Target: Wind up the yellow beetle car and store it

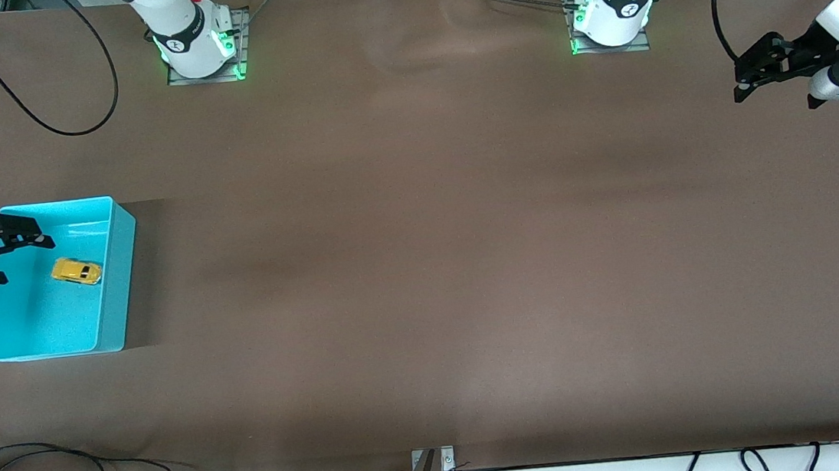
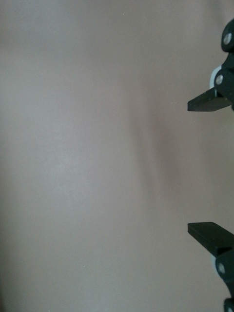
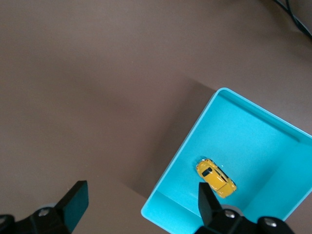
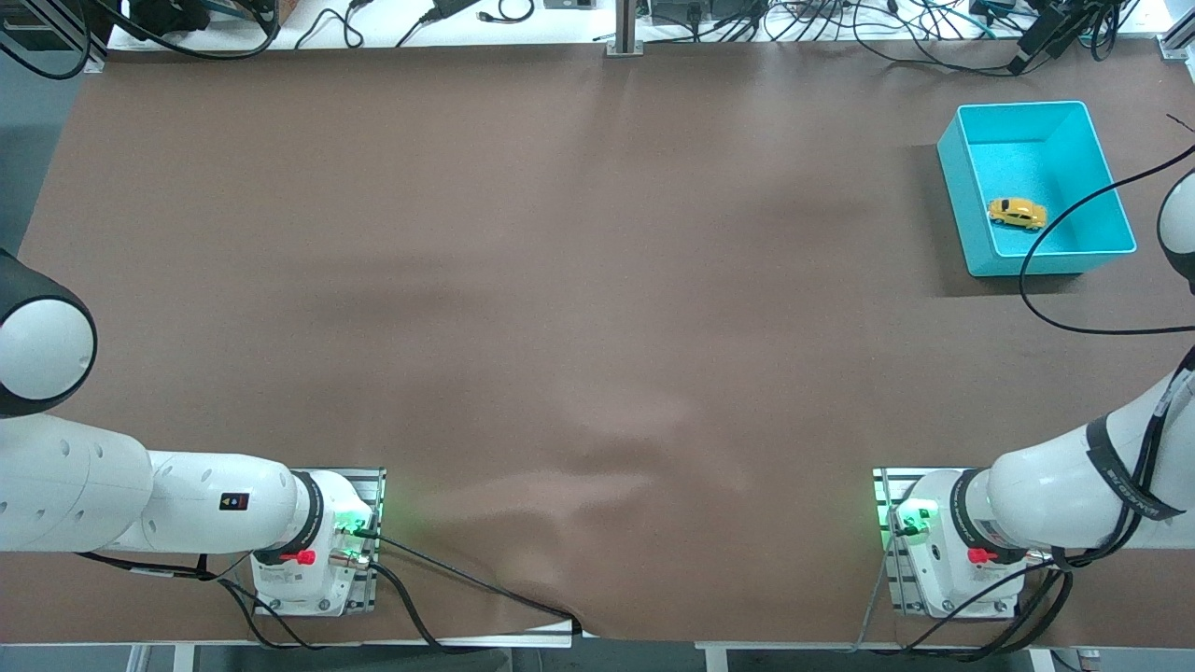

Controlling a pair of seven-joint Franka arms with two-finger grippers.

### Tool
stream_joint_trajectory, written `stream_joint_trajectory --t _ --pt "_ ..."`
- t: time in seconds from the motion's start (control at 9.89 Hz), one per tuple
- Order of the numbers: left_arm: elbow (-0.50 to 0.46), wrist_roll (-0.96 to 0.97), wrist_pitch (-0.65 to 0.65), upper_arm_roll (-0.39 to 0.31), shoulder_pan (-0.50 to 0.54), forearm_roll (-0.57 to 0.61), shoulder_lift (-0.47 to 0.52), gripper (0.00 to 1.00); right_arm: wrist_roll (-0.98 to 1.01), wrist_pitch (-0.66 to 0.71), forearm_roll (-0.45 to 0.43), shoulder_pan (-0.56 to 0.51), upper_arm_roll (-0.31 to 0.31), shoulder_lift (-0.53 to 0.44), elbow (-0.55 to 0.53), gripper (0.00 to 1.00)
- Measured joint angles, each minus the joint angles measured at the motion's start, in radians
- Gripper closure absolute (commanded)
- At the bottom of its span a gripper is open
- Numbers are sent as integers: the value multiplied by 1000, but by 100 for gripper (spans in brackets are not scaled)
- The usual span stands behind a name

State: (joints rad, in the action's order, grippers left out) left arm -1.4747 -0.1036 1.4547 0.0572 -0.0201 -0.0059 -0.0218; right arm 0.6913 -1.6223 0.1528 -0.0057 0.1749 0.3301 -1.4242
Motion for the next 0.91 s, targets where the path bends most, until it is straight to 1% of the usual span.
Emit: stream_joint_trajectory --t 0.2,0.51,0.61,0.71,0.91 --pt "0 0 -1 0 0 0 0 0 -152 41 0 3 -52 -43 0 0" --pt "0 0 -6 2 -1 0 -3 0 -401 51 -18 27 -66 -74 -6 0" --pt "0 0 -7 4 -1 0 -3 0 -499 51 -52 46 -71 -87 -10 0" --pt "0 0 -10 7 -3 -1 -4 0 -594 51 -98 64 -89 -104 -18 0" --pt "0 0 -15 12 -15 -1 -4 0 -794 41 -156 71 -157 -150 -65 0"
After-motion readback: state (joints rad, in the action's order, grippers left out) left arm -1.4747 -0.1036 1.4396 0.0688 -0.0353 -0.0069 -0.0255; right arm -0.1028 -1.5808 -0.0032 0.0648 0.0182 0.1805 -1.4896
